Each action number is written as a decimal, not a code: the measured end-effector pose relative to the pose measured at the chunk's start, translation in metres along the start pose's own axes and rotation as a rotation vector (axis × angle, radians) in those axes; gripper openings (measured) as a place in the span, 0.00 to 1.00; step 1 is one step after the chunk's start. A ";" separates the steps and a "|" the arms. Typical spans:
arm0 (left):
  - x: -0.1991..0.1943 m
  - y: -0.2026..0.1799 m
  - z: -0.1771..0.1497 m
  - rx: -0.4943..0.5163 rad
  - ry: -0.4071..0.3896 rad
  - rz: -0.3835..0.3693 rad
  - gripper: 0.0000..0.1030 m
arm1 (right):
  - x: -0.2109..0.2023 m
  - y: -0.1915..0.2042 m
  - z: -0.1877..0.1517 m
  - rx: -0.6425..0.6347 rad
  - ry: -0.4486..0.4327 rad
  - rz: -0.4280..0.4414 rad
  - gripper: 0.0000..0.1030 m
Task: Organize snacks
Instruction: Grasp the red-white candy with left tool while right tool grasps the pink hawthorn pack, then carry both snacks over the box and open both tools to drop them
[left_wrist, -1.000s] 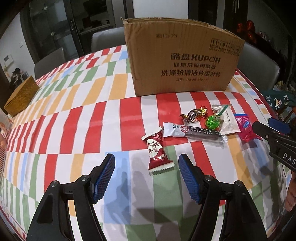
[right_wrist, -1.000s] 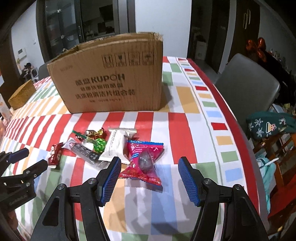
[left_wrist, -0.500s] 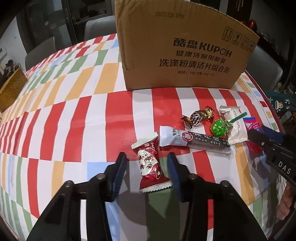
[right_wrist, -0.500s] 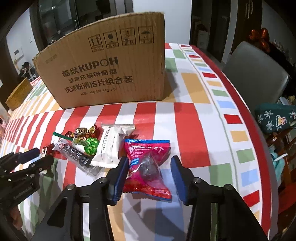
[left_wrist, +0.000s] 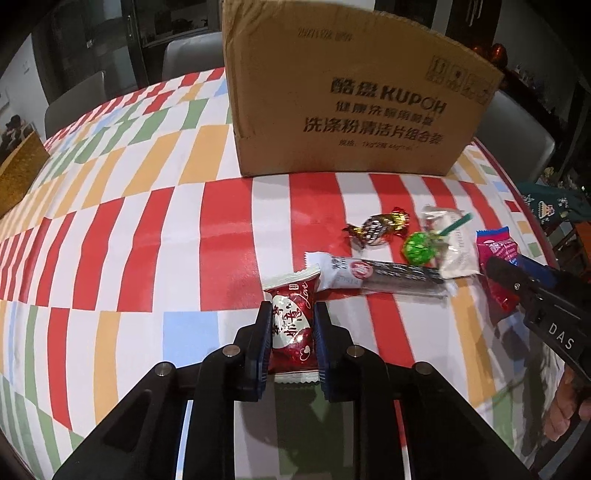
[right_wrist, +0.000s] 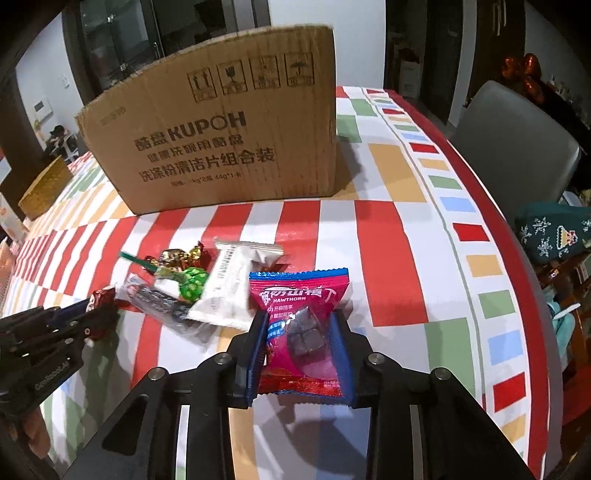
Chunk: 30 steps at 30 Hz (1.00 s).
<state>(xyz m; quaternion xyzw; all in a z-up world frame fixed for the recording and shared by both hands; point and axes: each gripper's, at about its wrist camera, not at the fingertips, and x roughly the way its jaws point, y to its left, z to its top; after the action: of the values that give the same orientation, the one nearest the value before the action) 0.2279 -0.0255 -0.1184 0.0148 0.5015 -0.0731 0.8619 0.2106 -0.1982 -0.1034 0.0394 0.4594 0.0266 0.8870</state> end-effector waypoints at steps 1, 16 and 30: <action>-0.004 -0.001 -0.001 0.000 -0.008 -0.004 0.22 | -0.005 0.001 -0.001 -0.003 -0.012 -0.001 0.33; -0.085 -0.018 -0.003 0.026 -0.170 -0.055 0.22 | -0.077 0.012 -0.002 -0.025 -0.153 0.091 0.33; -0.138 -0.024 0.032 0.068 -0.325 -0.060 0.22 | -0.122 0.020 0.029 -0.051 -0.287 0.138 0.33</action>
<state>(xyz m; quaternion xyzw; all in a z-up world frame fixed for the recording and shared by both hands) 0.1850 -0.0366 0.0183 0.0166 0.3528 -0.1173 0.9282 0.1635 -0.1895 0.0146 0.0517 0.3235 0.0930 0.9402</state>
